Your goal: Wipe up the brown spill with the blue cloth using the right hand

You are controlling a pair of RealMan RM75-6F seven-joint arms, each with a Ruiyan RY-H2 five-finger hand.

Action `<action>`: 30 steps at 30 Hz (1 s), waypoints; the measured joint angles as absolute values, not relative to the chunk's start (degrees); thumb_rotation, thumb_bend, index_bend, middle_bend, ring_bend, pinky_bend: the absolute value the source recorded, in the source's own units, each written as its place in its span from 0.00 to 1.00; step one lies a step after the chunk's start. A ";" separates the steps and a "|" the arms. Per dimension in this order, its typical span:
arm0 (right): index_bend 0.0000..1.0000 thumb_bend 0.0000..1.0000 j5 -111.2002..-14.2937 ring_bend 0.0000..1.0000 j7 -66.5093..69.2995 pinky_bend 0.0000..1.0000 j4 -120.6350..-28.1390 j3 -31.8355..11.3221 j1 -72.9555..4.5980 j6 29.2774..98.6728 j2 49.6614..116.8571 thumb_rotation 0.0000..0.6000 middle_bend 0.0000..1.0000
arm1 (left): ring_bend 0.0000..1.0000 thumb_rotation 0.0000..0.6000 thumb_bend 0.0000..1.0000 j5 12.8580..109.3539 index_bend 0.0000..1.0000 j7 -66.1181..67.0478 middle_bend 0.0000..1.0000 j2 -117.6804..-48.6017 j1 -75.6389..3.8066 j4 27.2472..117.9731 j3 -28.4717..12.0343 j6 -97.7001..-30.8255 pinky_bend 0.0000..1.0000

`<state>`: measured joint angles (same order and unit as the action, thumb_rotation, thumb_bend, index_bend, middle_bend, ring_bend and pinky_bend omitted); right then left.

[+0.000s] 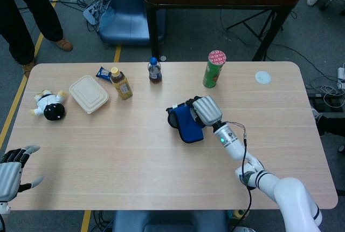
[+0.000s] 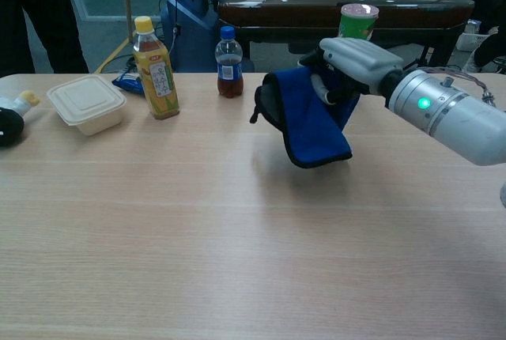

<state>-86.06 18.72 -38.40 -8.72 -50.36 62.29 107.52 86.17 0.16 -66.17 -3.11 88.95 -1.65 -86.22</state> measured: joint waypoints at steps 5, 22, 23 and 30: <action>0.62 0.70 -84.53 0.48 15.19 0.66 -48.61 -11.25 -49.85 64.49 101.92 1.00 0.56 | 0.21 1.00 0.13 86.25 0.24 0.31 0.22 -66.04 -3.12 89.20 -1.65 -86.29 0.16; 0.62 0.70 -79.58 0.46 7.55 0.65 -50.66 -8.97 -44.39 59.38 97.78 1.00 0.54 | 0.21 1.00 0.13 86.63 0.24 0.46 0.22 -67.08 -3.80 88.98 -1.38 -85.29 0.16; 0.62 0.70 -79.18 0.46 7.46 0.65 -49.70 -8.79 -43.94 58.93 97.92 1.00 0.53 | 0.21 1.00 0.13 86.60 0.24 0.41 0.22 -67.15 -3.82 88.91 -1.36 -85.24 0.16; 0.62 0.70 -77.34 0.45 8.72 0.64 -45.48 -8.24 -41.06 57.25 98.48 1.00 0.53 | 0.21 1.00 0.13 86.46 0.24 0.08 0.22 -67.82 -4.27 88.28 -1.33 -84.43 0.16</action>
<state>-77.34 8.72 -45.48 -8.24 -41.06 57.25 98.48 86.46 0.08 -67.82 -4.27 88.28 -1.33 -84.43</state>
